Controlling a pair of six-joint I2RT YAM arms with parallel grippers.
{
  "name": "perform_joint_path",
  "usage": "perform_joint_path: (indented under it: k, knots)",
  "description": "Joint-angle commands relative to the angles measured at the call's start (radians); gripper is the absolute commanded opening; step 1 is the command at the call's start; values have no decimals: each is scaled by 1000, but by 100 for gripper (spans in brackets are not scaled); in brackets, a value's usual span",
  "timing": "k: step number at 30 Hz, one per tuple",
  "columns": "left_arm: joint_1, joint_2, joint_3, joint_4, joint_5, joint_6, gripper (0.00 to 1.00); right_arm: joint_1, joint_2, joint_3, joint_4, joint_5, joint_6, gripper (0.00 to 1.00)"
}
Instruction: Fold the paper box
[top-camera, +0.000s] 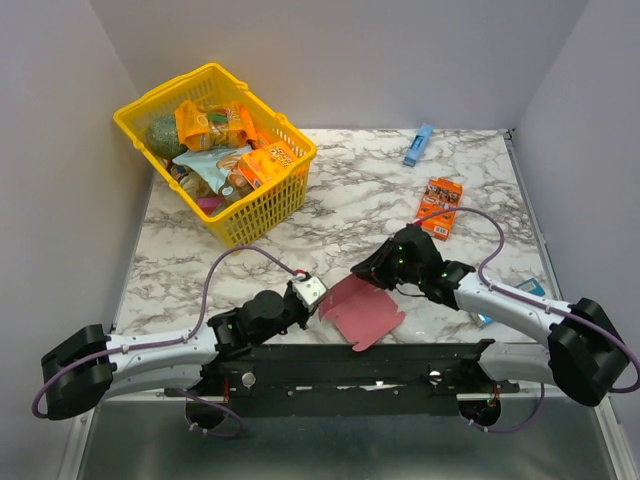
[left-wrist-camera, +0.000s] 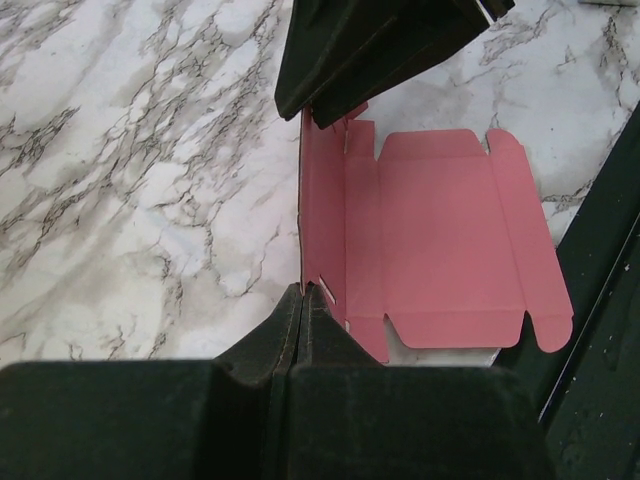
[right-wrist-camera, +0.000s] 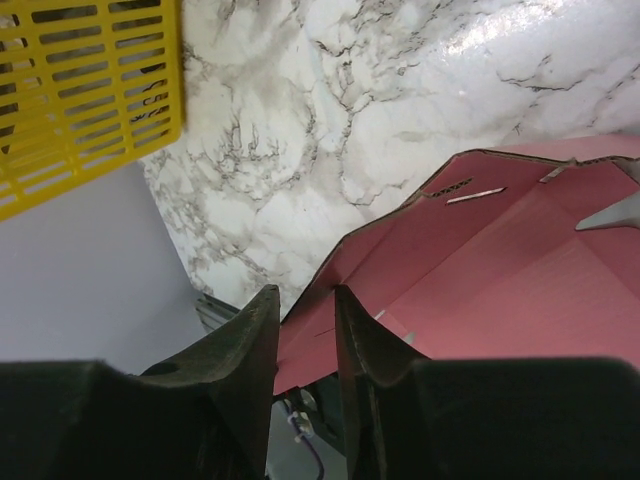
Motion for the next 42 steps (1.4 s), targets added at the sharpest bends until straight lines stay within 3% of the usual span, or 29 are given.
perform_joint_path:
  k: [1,3,7,8,10,14,17,19,27,35,42]
  knots:
    - [-18,19,29,-14,-51,17,0,-8,8,-18,24,-19,15,29]
    - [-19,18,33,-19,-59,17,0,-8,8,-21,26,-22,18,26]
    - [-19,2,33,-28,-73,9,12,-8,2,-29,29,-22,24,18]
    - [-18,1,33,-30,-74,6,23,-8,1,-31,29,-21,24,17]
    - [-18,-7,33,-31,-73,3,27,-8,-6,-35,29,-18,27,14]
    - [-19,-16,38,-44,-65,-8,62,-8,-10,-46,32,-10,29,10]
    - [-18,-47,42,-65,-61,-26,76,-8,-4,-54,39,-7,30,4]
    - [-18,-91,44,-89,-45,-43,80,-8,0,-57,50,-7,38,0]
    - [-15,-265,36,-152,-93,-176,79,-8,27,-58,92,-15,50,0]
    - [-7,-84,137,-309,-133,-175,59,-8,25,-54,92,-10,47,0]
    - [-5,-38,136,-255,-98,-166,58,-8,16,-55,92,-3,47,0]
